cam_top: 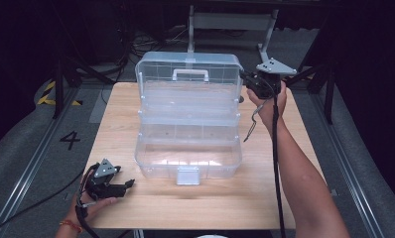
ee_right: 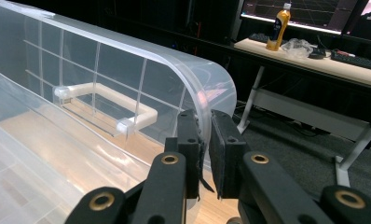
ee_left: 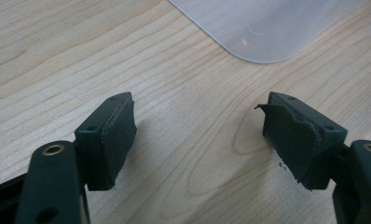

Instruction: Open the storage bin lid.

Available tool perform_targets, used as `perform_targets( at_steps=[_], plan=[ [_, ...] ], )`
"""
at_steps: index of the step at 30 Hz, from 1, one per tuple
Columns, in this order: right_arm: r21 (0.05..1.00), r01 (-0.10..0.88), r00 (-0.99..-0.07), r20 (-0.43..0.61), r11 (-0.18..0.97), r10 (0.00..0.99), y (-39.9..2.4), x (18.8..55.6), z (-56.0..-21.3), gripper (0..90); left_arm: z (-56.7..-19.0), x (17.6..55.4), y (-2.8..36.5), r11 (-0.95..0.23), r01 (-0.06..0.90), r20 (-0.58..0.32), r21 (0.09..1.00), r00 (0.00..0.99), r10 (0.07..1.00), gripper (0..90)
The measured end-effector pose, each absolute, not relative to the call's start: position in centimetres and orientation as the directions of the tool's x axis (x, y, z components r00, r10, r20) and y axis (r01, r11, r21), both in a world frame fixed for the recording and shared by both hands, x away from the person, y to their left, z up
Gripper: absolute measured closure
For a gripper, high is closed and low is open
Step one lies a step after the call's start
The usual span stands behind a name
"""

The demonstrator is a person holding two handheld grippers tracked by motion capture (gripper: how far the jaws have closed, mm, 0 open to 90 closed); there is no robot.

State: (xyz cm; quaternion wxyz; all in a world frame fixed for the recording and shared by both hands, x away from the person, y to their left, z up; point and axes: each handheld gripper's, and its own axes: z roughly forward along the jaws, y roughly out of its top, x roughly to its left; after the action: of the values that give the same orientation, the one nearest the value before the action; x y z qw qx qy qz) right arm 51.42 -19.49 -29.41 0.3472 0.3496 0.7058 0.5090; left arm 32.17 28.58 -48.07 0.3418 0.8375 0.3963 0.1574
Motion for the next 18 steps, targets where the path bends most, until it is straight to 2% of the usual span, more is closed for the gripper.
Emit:
perform_targets(
  at_steps=[18],
  plan=[
    [0.955,0.182,-0.503,-0.113,0.233,0.857,-19.3,53.6,-29.7,83.1,-48.1,32.2,28.6,-0.456,0.557,-0.009,0.694,0.640,0.769,25.5]
  ],
)
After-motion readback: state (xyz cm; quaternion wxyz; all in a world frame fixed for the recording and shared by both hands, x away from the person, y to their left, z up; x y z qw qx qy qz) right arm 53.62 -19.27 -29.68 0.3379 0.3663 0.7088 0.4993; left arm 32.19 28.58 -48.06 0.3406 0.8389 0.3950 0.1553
